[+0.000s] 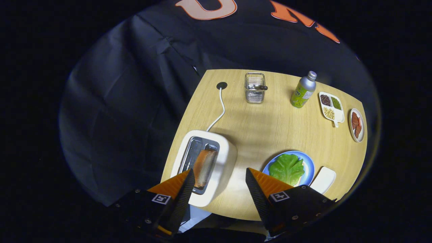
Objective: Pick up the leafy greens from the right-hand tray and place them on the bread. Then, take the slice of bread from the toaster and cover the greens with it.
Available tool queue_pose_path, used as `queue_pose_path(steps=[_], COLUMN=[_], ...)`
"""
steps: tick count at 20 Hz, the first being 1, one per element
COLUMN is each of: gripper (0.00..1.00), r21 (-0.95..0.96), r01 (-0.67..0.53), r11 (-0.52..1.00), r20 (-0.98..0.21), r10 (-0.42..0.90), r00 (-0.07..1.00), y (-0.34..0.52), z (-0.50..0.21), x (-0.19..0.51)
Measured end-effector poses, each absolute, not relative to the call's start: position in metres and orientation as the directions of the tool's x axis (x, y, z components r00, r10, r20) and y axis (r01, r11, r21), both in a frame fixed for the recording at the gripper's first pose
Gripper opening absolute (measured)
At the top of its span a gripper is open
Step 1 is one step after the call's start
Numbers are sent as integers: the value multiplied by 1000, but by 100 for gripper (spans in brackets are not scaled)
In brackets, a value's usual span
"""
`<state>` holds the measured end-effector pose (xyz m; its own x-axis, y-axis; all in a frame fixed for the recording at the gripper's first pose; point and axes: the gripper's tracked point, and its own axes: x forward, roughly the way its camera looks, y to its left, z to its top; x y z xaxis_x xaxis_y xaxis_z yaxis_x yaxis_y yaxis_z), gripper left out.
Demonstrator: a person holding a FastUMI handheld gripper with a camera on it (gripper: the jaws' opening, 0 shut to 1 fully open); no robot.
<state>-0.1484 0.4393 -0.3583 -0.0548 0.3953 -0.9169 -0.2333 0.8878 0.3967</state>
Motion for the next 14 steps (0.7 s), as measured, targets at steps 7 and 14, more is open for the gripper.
queue_pose_path(steps=[7, 14], gripper=[74, 49], r21=[366, 338], r01=[-218, -174], r11=[905, 925], r20=[-929, -929], r10=[339, 299], r00=[-151, -217], y=[471, 491], z=[-384, -404], x=[-168, -185])
